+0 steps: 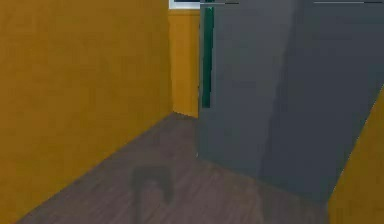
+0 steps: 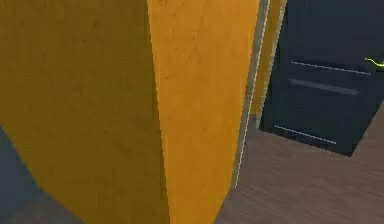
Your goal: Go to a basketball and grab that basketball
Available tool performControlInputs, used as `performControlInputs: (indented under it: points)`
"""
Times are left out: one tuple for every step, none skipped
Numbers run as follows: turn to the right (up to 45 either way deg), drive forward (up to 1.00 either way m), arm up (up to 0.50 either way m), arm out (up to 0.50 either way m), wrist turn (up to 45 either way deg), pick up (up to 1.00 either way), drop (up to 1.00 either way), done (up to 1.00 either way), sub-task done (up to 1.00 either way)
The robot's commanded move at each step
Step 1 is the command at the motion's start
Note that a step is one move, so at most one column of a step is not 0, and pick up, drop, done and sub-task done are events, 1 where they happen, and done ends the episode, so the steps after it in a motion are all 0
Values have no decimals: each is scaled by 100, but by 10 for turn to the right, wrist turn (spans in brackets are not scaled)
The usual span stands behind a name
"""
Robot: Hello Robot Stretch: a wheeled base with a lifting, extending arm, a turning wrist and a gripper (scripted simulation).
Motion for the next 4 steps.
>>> performControlInputs:
  points:
    - [450, 0, 0, 0, 0, 0, 0, 0, 0]
    - [450, 0, 0, 0, 0, 0, 0, 0, 0]
    - [450, 0, 0, 0, 0, 0, 0, 0, 0]
    - [90, 0, 0, 0, 0, 0, 0, 0, 0]
